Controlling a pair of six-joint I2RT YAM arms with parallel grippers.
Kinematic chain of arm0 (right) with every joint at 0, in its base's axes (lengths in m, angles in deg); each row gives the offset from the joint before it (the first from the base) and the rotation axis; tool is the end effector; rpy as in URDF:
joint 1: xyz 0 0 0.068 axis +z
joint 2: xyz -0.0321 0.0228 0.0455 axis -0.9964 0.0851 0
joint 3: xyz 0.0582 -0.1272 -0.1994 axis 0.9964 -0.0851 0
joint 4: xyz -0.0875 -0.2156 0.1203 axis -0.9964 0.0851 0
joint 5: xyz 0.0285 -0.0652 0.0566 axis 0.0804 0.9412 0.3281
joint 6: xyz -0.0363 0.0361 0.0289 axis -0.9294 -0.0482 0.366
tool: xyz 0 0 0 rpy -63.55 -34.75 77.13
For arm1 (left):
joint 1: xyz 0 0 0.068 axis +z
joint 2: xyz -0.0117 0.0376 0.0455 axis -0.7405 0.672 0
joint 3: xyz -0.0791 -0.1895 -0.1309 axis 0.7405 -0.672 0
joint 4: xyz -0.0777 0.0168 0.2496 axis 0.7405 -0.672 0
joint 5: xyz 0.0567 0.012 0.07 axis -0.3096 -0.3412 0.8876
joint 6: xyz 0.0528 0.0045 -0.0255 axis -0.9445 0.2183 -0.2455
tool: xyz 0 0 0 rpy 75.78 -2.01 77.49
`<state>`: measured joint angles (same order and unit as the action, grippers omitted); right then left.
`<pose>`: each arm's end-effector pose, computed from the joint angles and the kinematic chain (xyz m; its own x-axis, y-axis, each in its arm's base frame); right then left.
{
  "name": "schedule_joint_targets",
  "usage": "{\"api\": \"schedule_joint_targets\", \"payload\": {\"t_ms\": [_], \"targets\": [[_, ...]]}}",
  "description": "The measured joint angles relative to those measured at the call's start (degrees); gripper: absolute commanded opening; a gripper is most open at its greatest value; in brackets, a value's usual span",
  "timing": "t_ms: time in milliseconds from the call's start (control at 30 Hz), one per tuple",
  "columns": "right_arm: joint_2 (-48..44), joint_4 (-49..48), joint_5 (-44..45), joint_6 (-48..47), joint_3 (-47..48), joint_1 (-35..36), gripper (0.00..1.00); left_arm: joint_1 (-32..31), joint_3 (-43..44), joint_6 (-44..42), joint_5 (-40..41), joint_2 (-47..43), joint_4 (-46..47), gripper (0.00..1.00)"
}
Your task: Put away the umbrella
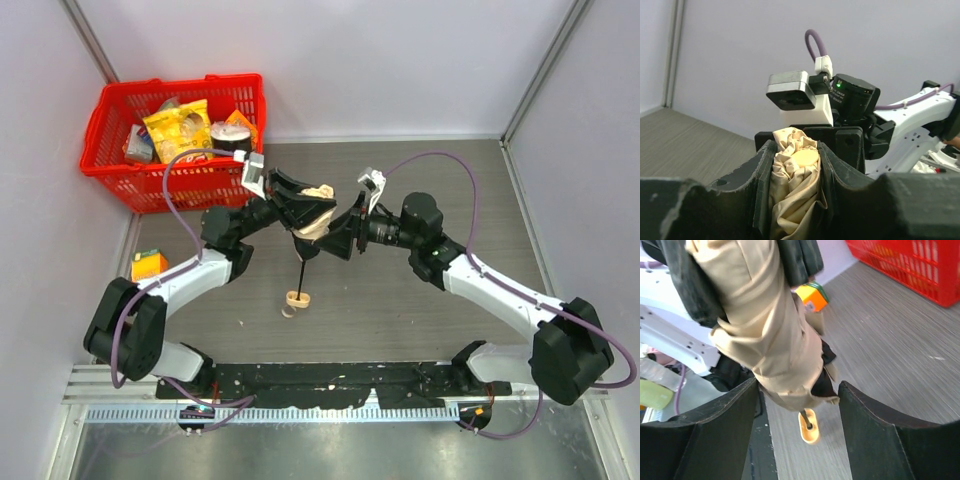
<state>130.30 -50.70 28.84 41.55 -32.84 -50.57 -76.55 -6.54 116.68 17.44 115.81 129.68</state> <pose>0.2333 0.1927 0.2785 -0.4379 0.0920 -0.8943 -0.8501 0.2814 0.4452 0.2549 -0.1714 0.3054 -0.2898 -0.4902 -0.8220 0.9272 0.0690 -0.3681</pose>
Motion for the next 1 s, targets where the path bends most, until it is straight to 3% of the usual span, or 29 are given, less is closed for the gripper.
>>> {"api": "schedule_joint_targets", "payload": {"t_ms": [133,200,300,400,433,467,500,533,700,833,1000], "targets": [[0.22,-4.15,-1.05,3.23,1.42,1.27,0.66,-1.22,0.11,2.03,-1.09,-1.36,0.85,0.0],[1.14,-6.71,-2.43,5.11,3.04,1.92,0.55,-2.34,0.24,2.58,-1.31,-1.68,1.09,0.0],[2.4,-7.37,-3.06,5.68,5.29,3.5,0.26,-2.27,0.39,3.45,-1.25,-2.45,1.68,0.0],[2.54,-5.7,-2.27,3.1,7.06,4.76,0.07,-1.57,0.39,4.79,-0.63,-3.52,1.2,0.03],[2.47,-5.4,-2.1,2.03,7.41,5.03,0.01,-1.46,0.42,5.2,-0.31,-3.91,0.98,0.19],[2.25,-5.29,-1.86,1.2,7.45,5.22,0.01,-1.46,0.39,5.73,0.02,-4.31,0.39,0.42],[1.99,-5.05,-1.66,0.83,7.45,5.35,0.01,-1.46,0.39,6.16,0.15,-4.46,0.2,0.75],[1.68,-4.81,-1.42,0.72,7.37,5.49,0.01,-1.49,0.42,7.1,0.22,-4.57,0.39,0.99],[0.26,-0.79,1.4,-1.07,6.69,6.23,0.01,-0.81,1.99,12.94,0.11,-5.79,1.03,1.0],[-0.92,5.92,6.25,-5.27,6.16,6.54,0.01,4.33,1.86,16.04,0.42,-11.32,0.83,1.0],[-2.64,11.63,15.3,-10.6,6.08,6.54,0.01,10.69,1.22,9.73,5.49,-25.97,-14.86,1.0]]}}
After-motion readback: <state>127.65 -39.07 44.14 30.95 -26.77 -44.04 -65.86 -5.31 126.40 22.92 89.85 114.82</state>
